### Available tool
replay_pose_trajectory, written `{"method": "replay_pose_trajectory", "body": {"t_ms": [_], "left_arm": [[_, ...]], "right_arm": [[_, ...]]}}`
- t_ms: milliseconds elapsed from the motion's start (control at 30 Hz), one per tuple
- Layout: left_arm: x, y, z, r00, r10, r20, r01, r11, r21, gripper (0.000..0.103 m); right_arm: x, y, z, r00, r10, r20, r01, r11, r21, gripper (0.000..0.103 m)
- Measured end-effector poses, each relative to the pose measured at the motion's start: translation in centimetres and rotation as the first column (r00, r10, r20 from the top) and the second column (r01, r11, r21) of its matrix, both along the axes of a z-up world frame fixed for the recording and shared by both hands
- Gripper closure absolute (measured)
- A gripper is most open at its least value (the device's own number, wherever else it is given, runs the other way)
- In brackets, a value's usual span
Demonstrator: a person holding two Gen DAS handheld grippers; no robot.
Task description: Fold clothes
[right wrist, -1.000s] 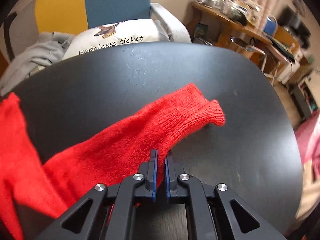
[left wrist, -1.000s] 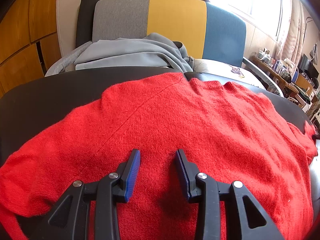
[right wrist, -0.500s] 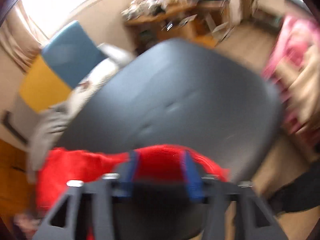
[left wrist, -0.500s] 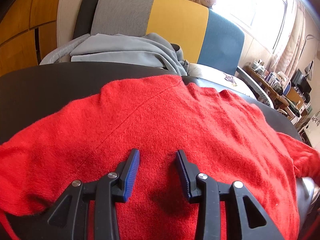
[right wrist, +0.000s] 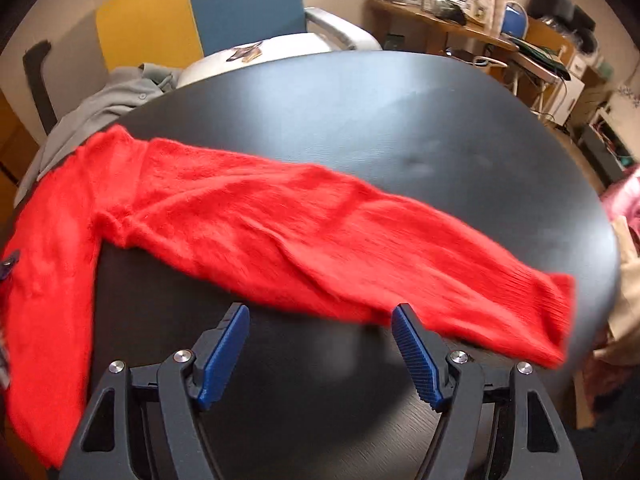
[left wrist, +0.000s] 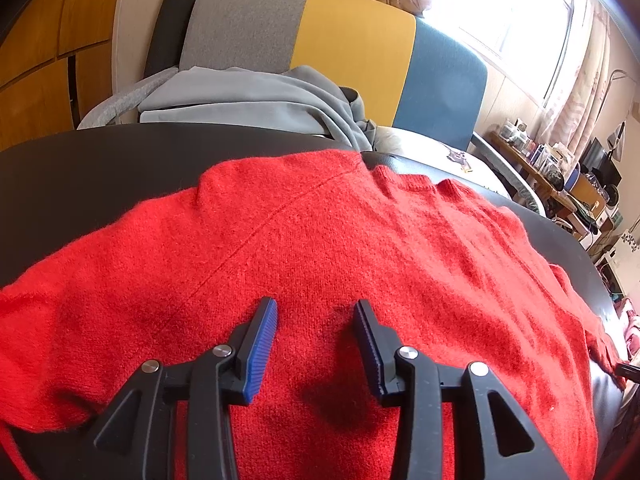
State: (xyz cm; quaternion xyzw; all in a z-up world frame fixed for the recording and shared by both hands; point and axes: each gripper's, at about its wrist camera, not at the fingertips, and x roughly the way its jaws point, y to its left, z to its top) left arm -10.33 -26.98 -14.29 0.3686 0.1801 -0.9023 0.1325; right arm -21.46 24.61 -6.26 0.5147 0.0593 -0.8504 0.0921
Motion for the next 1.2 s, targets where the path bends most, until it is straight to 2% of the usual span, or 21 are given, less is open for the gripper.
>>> {"method": "replay_pose_trajectory", "body": {"t_ms": [33,67,100,133,233,333,400,500,600,700,767,800,833,900,933,1000,1100,1200], "left_arm": [[0.0,0.0,0.0,1.000,0.000,0.001,0.000,1.000,-0.002,0.063],[-0.1,0.1,0.0,1.000,0.001,0.003,-0.001,1.000,-0.005,0.063],[-0.1,0.1,0.0,1.000,0.000,0.004,0.000,1.000,-0.007,0.063],[-0.1,0.1,0.0,1.000,0.000,0.006,0.000,1.000,-0.008,0.063],[-0.3,0.2,0.1,1.000,-0.005,0.023,0.006,1.000,-0.020,0.063],[-0.2,-0.2,0.8,0.999,-0.028,0.045,0.028,1.000,0.003,0.063],[0.3,-0.5,1.7,0.999,-0.032,0.012,0.032,0.999,0.014,0.063],[0.0,-0.8,2.8,0.999,-0.045,-0.006,0.045,0.999,0.003,0.063],[-1.6,-0.4,3.3,0.998,-0.065,0.000,0.065,0.997,-0.042,0.063],[-3.6,0.1,2.8,0.995,-0.096,0.038,0.100,0.990,-0.099,0.063],[-4.9,0.0,1.3,0.992,-0.082,0.099,0.097,0.983,-0.157,0.063],[-5.3,-0.4,0.7,0.990,-0.075,0.119,0.095,0.981,-0.171,0.058],[-5.3,-0.9,0.5,0.992,-0.080,0.097,0.095,0.981,-0.167,0.057],[-5.7,-2.1,0.4,0.993,-0.071,0.095,0.087,0.980,-0.178,0.055],[-5.9,-2.6,0.3,0.993,-0.073,0.092,0.089,0.978,-0.188,0.054],[-6.4,-3.5,0.1,0.994,-0.075,0.085,0.090,0.979,-0.185,0.052],[-7.5,-4.3,0.0,0.993,-0.079,0.089,0.096,0.974,-0.204,0.051],[-8.0,-4.4,0.2,0.991,-0.078,0.106,0.100,0.970,-0.221,0.050]], "right_arm": [[-0.7,-0.5,-0.6,1.000,0.004,-0.008,-0.004,1.000,0.026,0.027],[-1.4,-0.7,-0.9,1.000,0.014,-0.021,-0.012,0.999,0.050,0.021],[-2.0,-0.5,-1.2,0.999,-0.001,-0.046,0.003,0.998,0.064,0.007],[-2.6,0.3,-1.5,0.999,-0.027,-0.042,0.029,0.998,0.051,0.001],[-4.1,2.2,-2.1,0.995,-0.095,-0.023,0.095,0.995,0.028,0.000],[-4.4,3.4,-1.5,0.989,-0.146,0.015,0.145,0.988,0.060,0.002],[-3.8,2.6,0.5,0.991,-0.130,-0.031,0.132,0.990,0.056,0.006],[-2.8,-1.1,3.8,0.991,-0.044,-0.128,0.043,0.999,-0.014,0.006],[-2.6,-7.9,5.3,0.983,0.103,-0.150,-0.127,0.979,-0.162,0.006],[-3.4,-14.9,4.3,0.972,0.206,-0.115,-0.233,0.920,-0.315,0.006],[-3.7,-18.4,2.8,0.972,0.213,-0.094,-0.233,0.899,-0.371,0.007],[-4.0,-19.9,2.0,0.974,0.210,-0.083,-0.226,0.892,-0.393,0.007],[-4.7,-20.6,1.1,0.979,0.191,-0.071,-0.204,0.894,-0.400,0.007],[-5.3,-21.7,-1.2,0.987,0.141,-0.073,-0.158,0.920,-0.359,0.007],[-5.2,-21.9,-1.8,0.986,0.126,-0.108,-0.156,0.931,-0.330,0.007],[-5.2,-22.1,-1.7,0.982,0.129,-0.135,-0.163,0.945,-0.284,0.006],[-5.7,-23.2,-1.9,0.974,0.186,-0.130,-0.210,0.957,-0.202,0.000],[-6.2,-25.1,-2.6,0.960,0.250,-0.129,-0.263,0.960,-0.092,0.000]]}}
